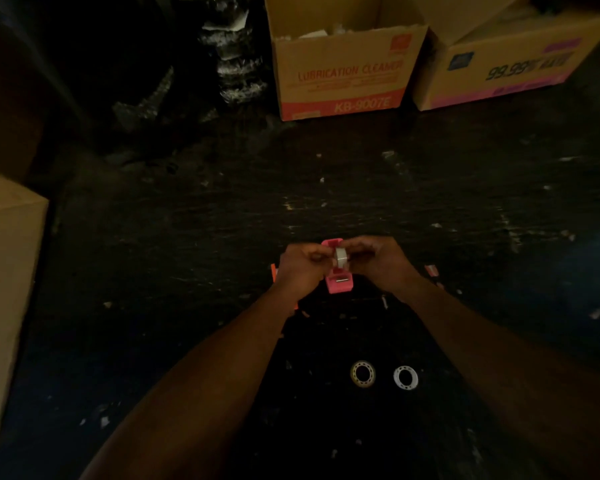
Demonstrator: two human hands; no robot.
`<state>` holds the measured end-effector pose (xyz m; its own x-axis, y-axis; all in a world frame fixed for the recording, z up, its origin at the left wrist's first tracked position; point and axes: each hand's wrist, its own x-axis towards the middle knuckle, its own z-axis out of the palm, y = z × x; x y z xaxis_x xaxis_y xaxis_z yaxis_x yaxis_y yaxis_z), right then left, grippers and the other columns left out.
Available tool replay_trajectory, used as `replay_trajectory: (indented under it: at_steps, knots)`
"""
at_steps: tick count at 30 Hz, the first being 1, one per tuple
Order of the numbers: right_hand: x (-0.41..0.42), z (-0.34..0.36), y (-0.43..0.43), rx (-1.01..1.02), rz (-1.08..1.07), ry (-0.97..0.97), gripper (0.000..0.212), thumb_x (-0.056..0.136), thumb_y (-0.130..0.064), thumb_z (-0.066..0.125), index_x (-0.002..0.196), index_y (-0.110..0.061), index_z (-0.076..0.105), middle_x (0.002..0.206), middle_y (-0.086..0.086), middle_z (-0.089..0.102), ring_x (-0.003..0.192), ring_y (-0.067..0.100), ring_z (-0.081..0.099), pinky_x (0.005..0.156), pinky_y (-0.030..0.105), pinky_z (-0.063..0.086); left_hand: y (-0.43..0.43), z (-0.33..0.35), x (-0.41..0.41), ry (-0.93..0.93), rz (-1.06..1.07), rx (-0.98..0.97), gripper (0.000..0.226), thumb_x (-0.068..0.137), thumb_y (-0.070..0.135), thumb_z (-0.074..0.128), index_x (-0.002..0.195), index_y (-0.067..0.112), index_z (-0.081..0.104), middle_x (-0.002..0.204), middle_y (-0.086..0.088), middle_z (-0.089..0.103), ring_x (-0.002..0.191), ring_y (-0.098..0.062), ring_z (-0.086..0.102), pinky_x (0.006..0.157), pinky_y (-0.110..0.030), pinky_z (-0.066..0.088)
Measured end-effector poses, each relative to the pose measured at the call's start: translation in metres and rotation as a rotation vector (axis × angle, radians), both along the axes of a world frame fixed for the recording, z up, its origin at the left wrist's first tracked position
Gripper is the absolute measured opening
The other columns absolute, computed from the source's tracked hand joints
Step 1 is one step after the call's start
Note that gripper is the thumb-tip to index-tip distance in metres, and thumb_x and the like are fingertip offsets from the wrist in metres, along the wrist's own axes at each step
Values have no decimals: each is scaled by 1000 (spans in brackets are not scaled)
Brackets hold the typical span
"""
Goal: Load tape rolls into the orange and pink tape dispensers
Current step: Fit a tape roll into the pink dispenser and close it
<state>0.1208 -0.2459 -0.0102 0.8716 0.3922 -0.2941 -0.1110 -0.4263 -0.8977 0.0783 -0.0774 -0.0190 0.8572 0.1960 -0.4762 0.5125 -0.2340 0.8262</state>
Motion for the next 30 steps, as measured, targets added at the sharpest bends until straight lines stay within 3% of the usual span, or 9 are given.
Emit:
replay_trajectory:
  at_steps: [2, 4, 9, 15, 18, 22, 26, 30]
  knots:
    - [5, 1, 4, -77, 39, -71, 35, 72, -7, 82, 97, -29, 74, 94, -9, 75, 88, 4, 70, 90, 28, 56, 1, -1, 6, -16, -10, 51, 24, 82, 9, 78, 100, 25, 78, 90, 11, 77, 87, -8, 72, 90, -35, 59]
    - [8, 1, 7, -165, 86, -147, 30, 77, -11, 79, 103, -24, 74, 94, -9, 72, 87, 4, 67, 88, 26, 53, 2, -1, 9, -24, -41, 92, 22, 84, 10, 76, 101, 23, 78, 87, 12, 74, 86, -8, 71, 90, -33, 58]
    - [8, -6, 11, -340, 159, -205, 24, 86, -19, 69, 110, -23, 71, 106, -2, 73, 97, 12, 66, 93, 33, 51, 2, -5, 7, -58, -91, 191, 18, 87, 17, 75, 104, 19, 79, 99, 4, 78, 88, -7, 70, 86, -23, 54]
    - [10, -10, 18, -438, 201, -249, 26, 90, -18, 63, 115, -26, 67, 110, -2, 70, 100, 11, 63, 95, 36, 51, -3, -4, 7, -34, -185, 307, 19, 96, 15, 59, 102, 19, 77, 90, 6, 70, 77, -4, 61, 70, -20, 43]
    - [9, -15, 19, -472, 237, -340, 33, 86, -18, 68, 118, -24, 66, 115, 4, 67, 105, 20, 63, 94, 35, 50, -2, -4, 7, -52, -247, 397, 22, 96, 13, 56, 101, 16, 76, 86, 6, 61, 77, -8, 57, 71, -22, 41]
    - [5, -20, 17, -468, 209, -395, 34, 82, -20, 73, 116, -23, 69, 114, 7, 64, 104, 23, 61, 90, 35, 50, -2, -6, 6, -70, -222, 372, 21, 94, 13, 58, 101, 18, 76, 88, 4, 71, 76, -6, 60, 76, -24, 48]
    - [2, -21, 13, -434, 168, -373, 32, 77, -20, 77, 109, -21, 71, 110, 4, 64, 99, 19, 62, 87, 29, 48, -4, -7, 6, -107, -209, 345, 17, 94, 17, 62, 104, 20, 75, 88, 11, 66, 69, 5, 54, 65, -9, 37]
    - [8, -20, 12, -361, 15, -345, 22, 83, -16, 70, 105, -20, 70, 103, 1, 70, 95, 16, 65, 86, 33, 54, -5, -12, 6, -116, -177, 350, 13, 92, 17, 65, 100, 23, 74, 92, 10, 69, 70, 6, 54, 72, -12, 43]
